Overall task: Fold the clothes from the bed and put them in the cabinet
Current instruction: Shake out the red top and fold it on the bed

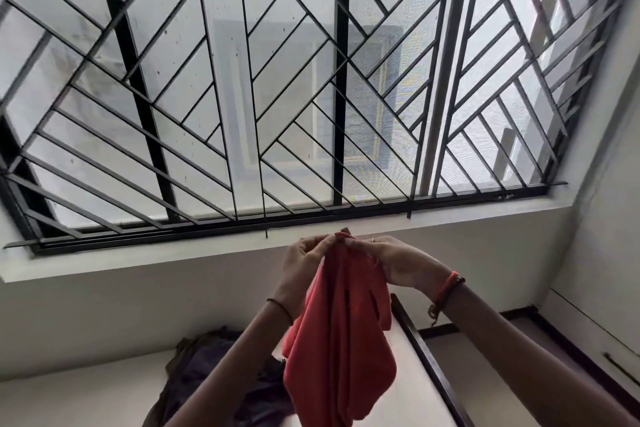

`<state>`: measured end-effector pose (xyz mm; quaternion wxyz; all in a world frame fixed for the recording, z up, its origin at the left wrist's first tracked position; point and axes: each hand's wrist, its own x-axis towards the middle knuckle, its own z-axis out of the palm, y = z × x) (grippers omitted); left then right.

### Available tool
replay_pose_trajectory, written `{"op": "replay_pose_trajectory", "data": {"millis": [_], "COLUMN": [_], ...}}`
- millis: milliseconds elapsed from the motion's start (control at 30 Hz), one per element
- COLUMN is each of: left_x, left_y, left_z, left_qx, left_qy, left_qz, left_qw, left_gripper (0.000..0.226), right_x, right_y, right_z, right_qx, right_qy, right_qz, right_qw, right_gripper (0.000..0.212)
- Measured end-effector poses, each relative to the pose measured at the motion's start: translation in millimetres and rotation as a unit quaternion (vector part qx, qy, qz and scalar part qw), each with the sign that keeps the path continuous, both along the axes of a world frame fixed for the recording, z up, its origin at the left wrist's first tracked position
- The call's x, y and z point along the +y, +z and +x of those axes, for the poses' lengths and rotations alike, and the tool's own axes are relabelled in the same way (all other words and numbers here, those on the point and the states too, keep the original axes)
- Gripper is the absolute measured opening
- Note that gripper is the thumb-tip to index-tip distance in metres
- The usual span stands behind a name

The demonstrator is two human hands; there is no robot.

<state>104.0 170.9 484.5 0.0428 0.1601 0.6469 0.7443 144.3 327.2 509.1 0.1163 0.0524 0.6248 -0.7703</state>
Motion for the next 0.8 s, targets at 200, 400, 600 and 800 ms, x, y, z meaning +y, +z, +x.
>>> {"op": "replay_pose_trajectory", "data": {"millis": [200,400,600,800], "left_x": [-10,-30,-22,-2], "left_y": [-6,1,25,41], "left_z": [2,-11,-19,-12], "left_qx": [-0.001,0.058,0.084,-0.041], "left_qy": [-0.1,-0.168,-0.15,-0.3], "left_qz": [-0.005,-0.071,-0.104,-0.139], "left_qw": [0.995,0.982,0.98,0.943], "left_gripper": [0.014,0.017,0.049,0.067], "right_x": [4,-3,-14,-13], "right_y": [5,8,25,30], "right_z": [4,21,35,40], "right_qx": [0.002,0.069,0.117,0.134], "right_qy": [0.019,0.017,0.02,0.029], "right_qz": [-0.077,-0.115,-0.112,-0.073], "right_qw": [0.997,0.991,0.987,0.988], "right_gripper": [0.025,0.021,0.019,0.03]}}
